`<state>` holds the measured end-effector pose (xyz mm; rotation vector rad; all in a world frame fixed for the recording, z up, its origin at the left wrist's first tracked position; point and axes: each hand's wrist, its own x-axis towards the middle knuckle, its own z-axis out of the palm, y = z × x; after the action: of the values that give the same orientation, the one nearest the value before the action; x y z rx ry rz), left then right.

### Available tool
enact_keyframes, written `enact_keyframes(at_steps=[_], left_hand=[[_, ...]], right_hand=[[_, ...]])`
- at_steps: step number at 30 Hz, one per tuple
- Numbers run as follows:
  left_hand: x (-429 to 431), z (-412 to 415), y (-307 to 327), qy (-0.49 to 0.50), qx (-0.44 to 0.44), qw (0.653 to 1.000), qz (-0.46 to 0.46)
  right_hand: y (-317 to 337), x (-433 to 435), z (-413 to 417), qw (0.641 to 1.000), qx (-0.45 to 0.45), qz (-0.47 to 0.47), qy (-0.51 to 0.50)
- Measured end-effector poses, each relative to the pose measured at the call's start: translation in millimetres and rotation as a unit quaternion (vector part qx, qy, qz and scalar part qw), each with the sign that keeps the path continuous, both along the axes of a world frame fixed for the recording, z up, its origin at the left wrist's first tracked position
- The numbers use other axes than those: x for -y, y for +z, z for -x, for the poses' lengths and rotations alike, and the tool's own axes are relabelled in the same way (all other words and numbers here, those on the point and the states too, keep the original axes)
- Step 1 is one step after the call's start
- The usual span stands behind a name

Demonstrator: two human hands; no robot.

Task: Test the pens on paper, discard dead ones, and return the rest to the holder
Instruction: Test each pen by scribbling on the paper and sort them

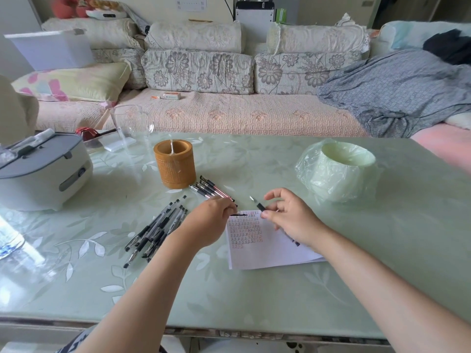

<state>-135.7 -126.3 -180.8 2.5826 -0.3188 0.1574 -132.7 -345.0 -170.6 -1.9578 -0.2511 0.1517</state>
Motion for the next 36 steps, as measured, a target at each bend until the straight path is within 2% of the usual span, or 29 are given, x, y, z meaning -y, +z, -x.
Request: enact_keyframes(at_steps=[4, 6, 15, 17, 19, 22, 25, 32, 36], left_hand=[[-0.8, 0.5, 0.3, -0.006, 0.007, 1.000, 0.004], [-0.7, 1.3, 1.0, -0.009, 0.008, 1.000, 0.003], [13.0, 12.0, 10.9, -0.036, 0.005, 0.999, 0.011], [18.9, 15.3, 13.9, -0.026, -0.038, 0.998, 0.032], [23.1, 17.1, 17.1, -0.013, -0.106, 0.992, 0.065], [24.7, 22.1, 21.3, -0.041, -0.219, 0.965, 0.136], [29.2, 30.4, 27.4, -0.063, -0.273, 0.947, 0.159], [43.2, 35.7, 42.2, -0.055, -0.301, 0.938, 0.166], [55.3, 33.7, 45.4, -0.049, -0.293, 0.943, 0.148]], right_hand=[[-3.8, 1.1, -0.7, 0.983, 0.086, 0.160, -0.020], [-2.5, 0.3, 1.3, 0.975, 0.097, 0.198, -0.023], [3.1, -6.1, 7.5, 0.966, 0.137, 0.217, 0.034], [1.2, -7.0, 8.1, 0.951, 0.165, 0.256, 0.057], [0.1, -7.0, 10.5, 0.915, 0.225, 0.327, 0.071], [0.9, -6.0, 15.0, 0.869, 0.276, 0.402, 0.083], [0.8, -7.7, 19.4, 0.837, 0.301, 0.450, 0.084], [4.3, 2.4, 25.7, 0.839, 0.301, 0.452, 0.045], [1.7, 11.0, 27.4, 0.853, 0.292, 0.430, 0.037]])
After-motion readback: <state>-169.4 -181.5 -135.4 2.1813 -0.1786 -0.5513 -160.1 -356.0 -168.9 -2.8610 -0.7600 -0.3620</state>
